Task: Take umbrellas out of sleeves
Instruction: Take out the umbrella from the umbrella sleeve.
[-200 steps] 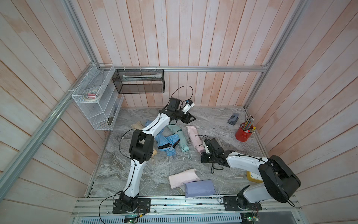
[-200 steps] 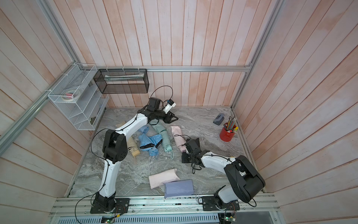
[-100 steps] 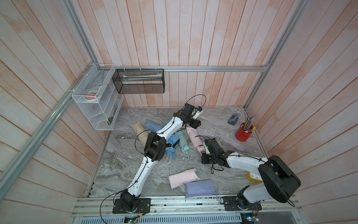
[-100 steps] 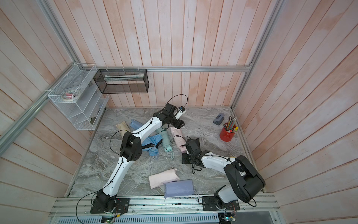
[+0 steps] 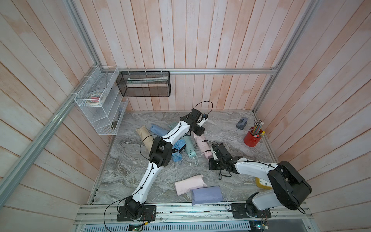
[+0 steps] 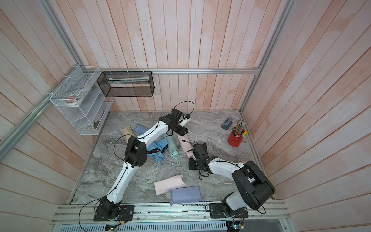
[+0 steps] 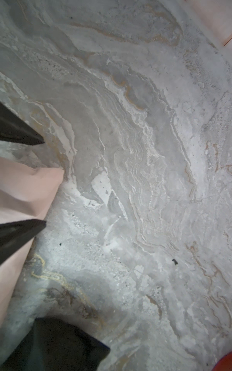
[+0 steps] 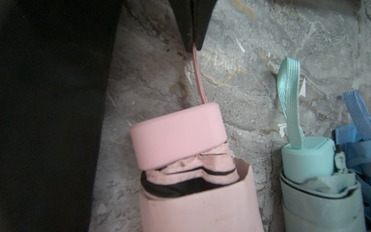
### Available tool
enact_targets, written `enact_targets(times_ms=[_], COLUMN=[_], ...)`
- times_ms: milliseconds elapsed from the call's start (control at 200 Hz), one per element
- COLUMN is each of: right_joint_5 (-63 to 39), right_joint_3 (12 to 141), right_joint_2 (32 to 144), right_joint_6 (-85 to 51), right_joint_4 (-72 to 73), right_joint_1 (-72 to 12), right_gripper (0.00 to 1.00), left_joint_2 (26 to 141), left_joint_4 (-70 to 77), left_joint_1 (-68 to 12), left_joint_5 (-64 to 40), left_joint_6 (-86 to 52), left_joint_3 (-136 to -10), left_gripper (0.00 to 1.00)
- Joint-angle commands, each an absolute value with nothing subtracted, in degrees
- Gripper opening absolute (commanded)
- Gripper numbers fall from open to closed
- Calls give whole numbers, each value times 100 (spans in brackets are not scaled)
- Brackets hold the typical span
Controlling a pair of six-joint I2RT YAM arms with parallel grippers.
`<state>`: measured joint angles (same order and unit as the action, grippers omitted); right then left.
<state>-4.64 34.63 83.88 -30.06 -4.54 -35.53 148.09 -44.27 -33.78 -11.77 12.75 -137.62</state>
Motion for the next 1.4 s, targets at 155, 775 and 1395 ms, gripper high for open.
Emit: enact_targets(times_ms=[155, 775, 1395], right_joint_5=[-510, -476, -488], right_joint_3=[3392, 3320, 3230], right_joint_2=[8393, 8323, 8223], right_joint_6=[-3077, -3085, -3133], right_joint_4=[-523, -518, -545], right_joint_1=[-3569, -3572, -3570], right_gripper=[0, 0, 0], left_joint_2=[14981, 14614, 14467], left_joint_4=[-4699, -4321, -4038], left_joint_1=[-3354, -3175, -2992], left_joint_5=[-1483, -1298, -849], left_joint_6=[1305, 1336, 1357], left_joint_3=[-13681, -13582, -13501], left_gripper=[40, 0, 0])
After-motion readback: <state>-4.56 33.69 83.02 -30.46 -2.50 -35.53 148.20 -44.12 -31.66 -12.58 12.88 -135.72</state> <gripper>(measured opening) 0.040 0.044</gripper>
